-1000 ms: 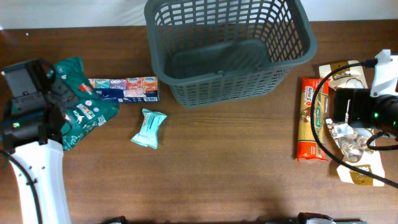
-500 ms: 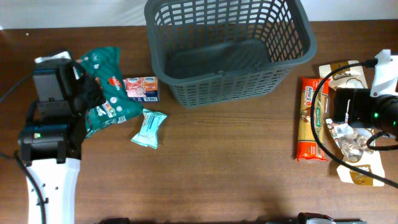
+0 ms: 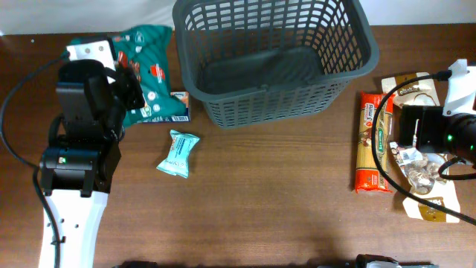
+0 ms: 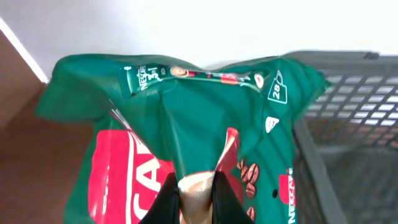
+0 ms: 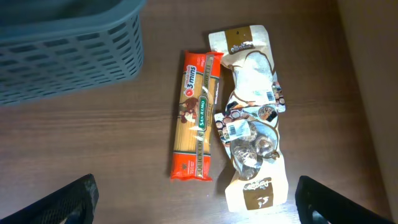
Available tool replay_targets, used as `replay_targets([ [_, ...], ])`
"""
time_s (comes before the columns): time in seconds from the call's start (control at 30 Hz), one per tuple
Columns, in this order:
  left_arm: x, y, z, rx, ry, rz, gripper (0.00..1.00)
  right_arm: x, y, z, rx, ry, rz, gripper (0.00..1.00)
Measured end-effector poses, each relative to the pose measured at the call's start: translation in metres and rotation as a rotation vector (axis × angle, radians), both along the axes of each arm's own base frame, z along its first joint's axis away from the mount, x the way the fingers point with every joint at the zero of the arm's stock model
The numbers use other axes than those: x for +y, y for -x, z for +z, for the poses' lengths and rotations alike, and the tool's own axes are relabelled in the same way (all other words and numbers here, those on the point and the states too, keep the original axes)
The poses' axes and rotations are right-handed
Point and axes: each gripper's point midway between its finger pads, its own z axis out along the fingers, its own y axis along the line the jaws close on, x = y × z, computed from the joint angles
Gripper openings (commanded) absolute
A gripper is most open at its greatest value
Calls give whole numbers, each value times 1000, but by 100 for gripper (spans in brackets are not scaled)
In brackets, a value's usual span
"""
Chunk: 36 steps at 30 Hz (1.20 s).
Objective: Pack container
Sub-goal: 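Carry the green pouch up and right toward the grey basket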
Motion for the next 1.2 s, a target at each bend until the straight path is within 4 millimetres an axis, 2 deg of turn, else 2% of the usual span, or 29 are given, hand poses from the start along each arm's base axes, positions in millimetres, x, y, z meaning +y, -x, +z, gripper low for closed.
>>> replay_targets([
  [0.2,8,-6,18,-77,-24,42,2,0,0,0,0,0,1,99],
  [0.53,18,-15,63,-267,-45,101,2,0,0,0,0,0,1,99],
  [0.73,20,-17,76,-322,-44,114,2,0,0,0,0,0,0,99],
  [1.0,17,-40,70,-339,-43,115,2,0,0,0,0,0,0,99],
  [1.2,4,-59,64,-358,-36,90,2,0,0,0,0,0,0,99],
])
